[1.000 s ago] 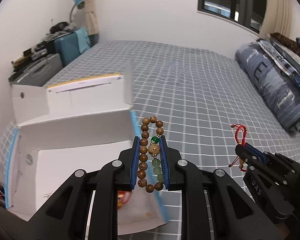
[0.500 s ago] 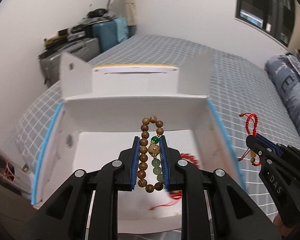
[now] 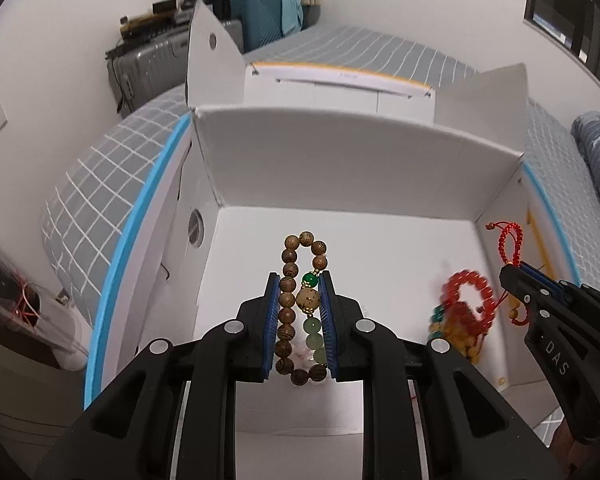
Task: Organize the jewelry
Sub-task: 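Open both tools to drop the wooden and red cord bracelets into the box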
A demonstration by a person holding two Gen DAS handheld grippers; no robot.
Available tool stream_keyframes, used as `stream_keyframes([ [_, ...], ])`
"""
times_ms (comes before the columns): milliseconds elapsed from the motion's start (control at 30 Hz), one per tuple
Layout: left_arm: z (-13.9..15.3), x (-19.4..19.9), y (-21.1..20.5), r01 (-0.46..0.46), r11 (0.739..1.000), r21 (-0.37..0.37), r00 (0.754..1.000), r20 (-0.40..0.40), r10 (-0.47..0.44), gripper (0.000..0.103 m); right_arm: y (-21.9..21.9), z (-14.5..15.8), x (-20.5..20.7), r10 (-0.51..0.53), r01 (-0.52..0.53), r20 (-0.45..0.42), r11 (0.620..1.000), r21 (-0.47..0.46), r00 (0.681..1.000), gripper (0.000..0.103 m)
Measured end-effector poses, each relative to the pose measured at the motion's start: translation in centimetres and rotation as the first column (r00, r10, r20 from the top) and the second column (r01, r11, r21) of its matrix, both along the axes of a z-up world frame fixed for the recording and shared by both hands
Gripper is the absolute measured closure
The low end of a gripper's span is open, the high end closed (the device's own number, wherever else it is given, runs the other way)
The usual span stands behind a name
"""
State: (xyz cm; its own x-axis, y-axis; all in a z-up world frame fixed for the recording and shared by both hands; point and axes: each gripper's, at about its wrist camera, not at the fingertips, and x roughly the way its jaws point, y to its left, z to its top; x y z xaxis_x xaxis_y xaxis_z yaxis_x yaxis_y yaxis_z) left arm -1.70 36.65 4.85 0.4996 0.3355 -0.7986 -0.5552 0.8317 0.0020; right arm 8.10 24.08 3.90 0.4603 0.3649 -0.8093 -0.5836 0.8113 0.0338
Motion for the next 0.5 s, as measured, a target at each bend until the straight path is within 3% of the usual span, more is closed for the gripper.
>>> stream_keyframes([
  [367,-1.02,0.33,0.43,0.014,1.0,-0.015,0.999,-0.029,-0.014,0.084,0.37,-0.47,0.26,-0.005,0.005,-0.023,1.0,-0.012,1.0,0.09],
  [500,-0.98,0.35,0.64,0.015,0.999,-0.04,0.999,-0.032,-0.017,0.079,0.47,-0.17,0.35,-0.001,0.001,-0.017,1.0,0.003,1.0,0.077],
])
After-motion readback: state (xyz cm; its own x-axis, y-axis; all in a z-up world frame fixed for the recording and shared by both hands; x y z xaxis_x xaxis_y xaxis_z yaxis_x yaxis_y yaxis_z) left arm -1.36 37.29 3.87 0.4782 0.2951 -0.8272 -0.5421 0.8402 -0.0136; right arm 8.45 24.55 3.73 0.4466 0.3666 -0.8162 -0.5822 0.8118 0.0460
